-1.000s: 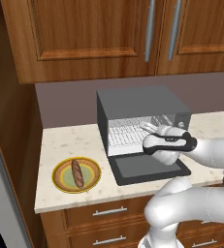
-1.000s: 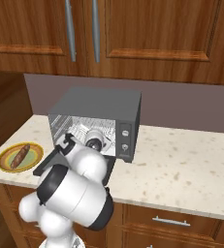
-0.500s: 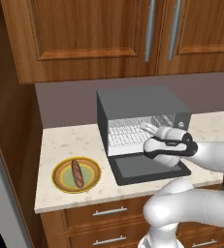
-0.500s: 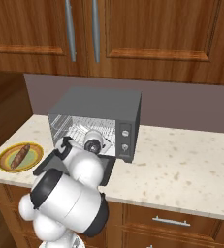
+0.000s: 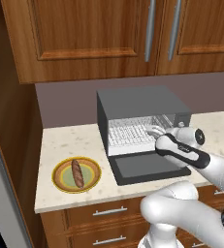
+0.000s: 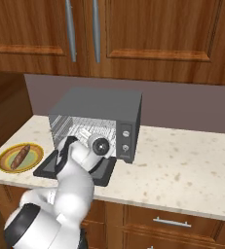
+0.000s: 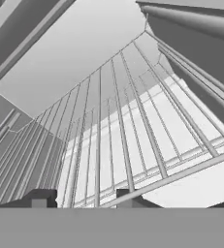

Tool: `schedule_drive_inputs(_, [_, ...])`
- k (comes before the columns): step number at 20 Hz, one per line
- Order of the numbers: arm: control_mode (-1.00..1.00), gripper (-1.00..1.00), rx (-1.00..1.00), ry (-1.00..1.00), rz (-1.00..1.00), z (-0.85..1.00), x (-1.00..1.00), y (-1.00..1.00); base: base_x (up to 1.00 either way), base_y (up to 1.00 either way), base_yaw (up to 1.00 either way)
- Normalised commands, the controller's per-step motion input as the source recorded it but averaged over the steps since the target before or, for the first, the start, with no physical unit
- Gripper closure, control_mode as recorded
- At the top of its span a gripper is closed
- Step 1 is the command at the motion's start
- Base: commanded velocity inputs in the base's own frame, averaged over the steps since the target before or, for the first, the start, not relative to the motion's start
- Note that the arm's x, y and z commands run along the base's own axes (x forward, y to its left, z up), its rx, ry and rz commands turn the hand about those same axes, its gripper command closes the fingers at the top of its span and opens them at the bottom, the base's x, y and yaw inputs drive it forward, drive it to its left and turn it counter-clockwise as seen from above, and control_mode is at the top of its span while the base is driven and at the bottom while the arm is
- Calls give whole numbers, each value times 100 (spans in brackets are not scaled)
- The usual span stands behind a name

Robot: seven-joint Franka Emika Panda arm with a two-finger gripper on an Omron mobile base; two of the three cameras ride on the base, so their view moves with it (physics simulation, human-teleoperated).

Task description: Pull the toaster oven rack outwards. Pick up the baguette from the plate and place it on the toaster oven rack. Close the toaster oven door fully and set the temperature to the lowest setting.

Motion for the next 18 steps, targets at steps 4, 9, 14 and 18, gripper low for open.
schedule_drive_inputs(4, [-100,100,0,7,-2,-22,-62,-9,0,0,0])
schedule_drive_inputs(9, [-100,100,0,11,-2,-29,-66,-10,0,0,0])
schedule_drive_inputs(14, [-100,100,-1,12,-3,-36,-71,-9,0,0,0])
schedule_drive_inputs(18, [-100,100,-7,9,-1,-42,-80,-3,0,0,0])
